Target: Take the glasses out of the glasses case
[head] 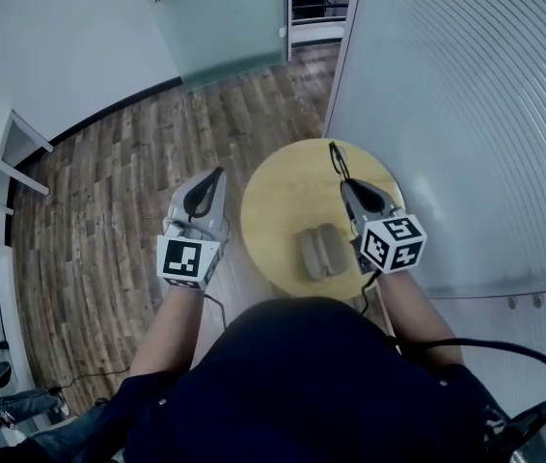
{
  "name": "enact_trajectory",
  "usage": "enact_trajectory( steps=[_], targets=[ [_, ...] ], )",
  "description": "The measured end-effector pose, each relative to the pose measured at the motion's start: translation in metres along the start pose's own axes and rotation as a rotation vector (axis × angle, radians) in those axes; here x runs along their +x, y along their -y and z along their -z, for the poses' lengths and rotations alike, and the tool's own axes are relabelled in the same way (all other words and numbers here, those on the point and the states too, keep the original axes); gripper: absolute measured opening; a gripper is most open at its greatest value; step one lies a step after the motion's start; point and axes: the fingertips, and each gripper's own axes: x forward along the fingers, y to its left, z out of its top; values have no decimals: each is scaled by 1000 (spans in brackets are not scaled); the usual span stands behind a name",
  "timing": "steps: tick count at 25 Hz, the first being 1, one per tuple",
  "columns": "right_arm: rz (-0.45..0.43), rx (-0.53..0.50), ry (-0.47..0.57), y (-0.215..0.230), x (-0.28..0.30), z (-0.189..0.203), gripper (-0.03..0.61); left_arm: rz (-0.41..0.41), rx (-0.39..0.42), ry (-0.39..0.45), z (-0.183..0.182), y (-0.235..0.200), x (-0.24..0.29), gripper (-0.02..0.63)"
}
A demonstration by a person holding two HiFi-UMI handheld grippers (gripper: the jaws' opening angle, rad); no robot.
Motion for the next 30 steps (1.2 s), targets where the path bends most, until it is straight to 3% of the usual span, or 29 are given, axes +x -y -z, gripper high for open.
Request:
enact_trajectory(
  steps=[9,30],
  targets=[
    [7,-45,87,-4,-2,-56,34,-28,31,68,-42,-22,5,4],
    [30,-75,102,-2,-8,-67,32,-30,17,95,-54,-35,0,3]
  ],
)
